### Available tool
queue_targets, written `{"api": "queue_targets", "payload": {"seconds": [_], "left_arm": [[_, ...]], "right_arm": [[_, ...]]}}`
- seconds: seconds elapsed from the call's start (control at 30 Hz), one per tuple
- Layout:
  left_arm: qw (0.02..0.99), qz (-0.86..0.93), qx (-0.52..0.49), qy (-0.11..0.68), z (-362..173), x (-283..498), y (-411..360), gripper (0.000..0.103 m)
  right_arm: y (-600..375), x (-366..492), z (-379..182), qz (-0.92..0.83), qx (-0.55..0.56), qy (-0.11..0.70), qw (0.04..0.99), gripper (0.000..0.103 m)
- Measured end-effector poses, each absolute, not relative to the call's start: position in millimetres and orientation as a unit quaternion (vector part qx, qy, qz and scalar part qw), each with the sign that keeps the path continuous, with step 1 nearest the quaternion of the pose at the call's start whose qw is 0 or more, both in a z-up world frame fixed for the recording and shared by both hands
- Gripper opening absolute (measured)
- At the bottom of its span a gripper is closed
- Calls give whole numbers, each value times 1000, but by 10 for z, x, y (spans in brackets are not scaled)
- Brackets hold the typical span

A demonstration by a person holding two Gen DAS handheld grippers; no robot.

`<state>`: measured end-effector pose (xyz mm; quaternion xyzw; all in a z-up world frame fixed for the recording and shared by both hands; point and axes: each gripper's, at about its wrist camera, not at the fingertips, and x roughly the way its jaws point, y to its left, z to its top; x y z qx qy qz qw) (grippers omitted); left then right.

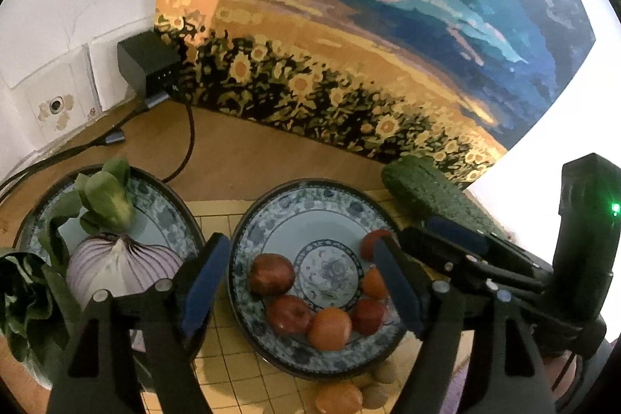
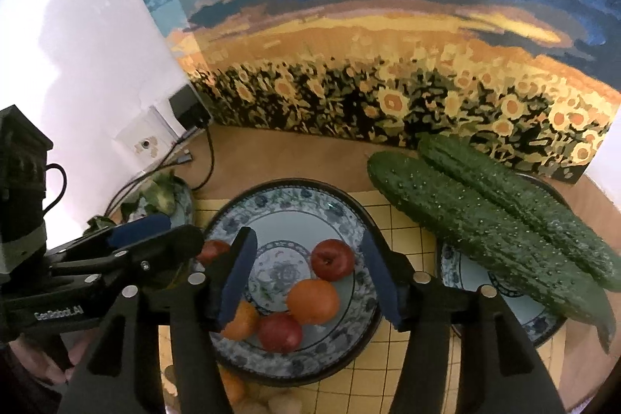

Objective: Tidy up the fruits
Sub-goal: 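Move both open tools back toward the loose oranges on the board, then grasp an orange with the left tool while the right tool grasps another orange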

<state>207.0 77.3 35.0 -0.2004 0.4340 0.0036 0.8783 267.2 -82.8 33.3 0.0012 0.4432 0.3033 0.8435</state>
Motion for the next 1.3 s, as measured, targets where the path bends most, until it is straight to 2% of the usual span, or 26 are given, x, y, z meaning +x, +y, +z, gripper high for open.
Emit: {"api": "queue_targets", "payload": {"seconds": [0.4, 0.83, 1.03, 1.23, 1.3], "left_arm": [[882, 6, -191, 431, 388, 1666, 656, 81], [865, -46, -173, 468, 56, 1194, 339, 80], [854, -74, -161, 489, -83, 1127, 131, 62], [844, -77, -137, 512, -195, 1106, 35, 34], [845, -79, -137, 510, -189, 1079, 43, 33]], "right_arm": [[-926, 2354, 442, 308, 8, 441, 843, 60], [-1118, 1993, 212, 288, 18, 481, 828, 60], [-1197, 1906, 221, 275, 17, 484, 830, 60], [-1175, 1840, 170, 276, 18, 496, 823, 60], [-1147, 1821, 169, 281, 16, 496, 822, 60]]}}
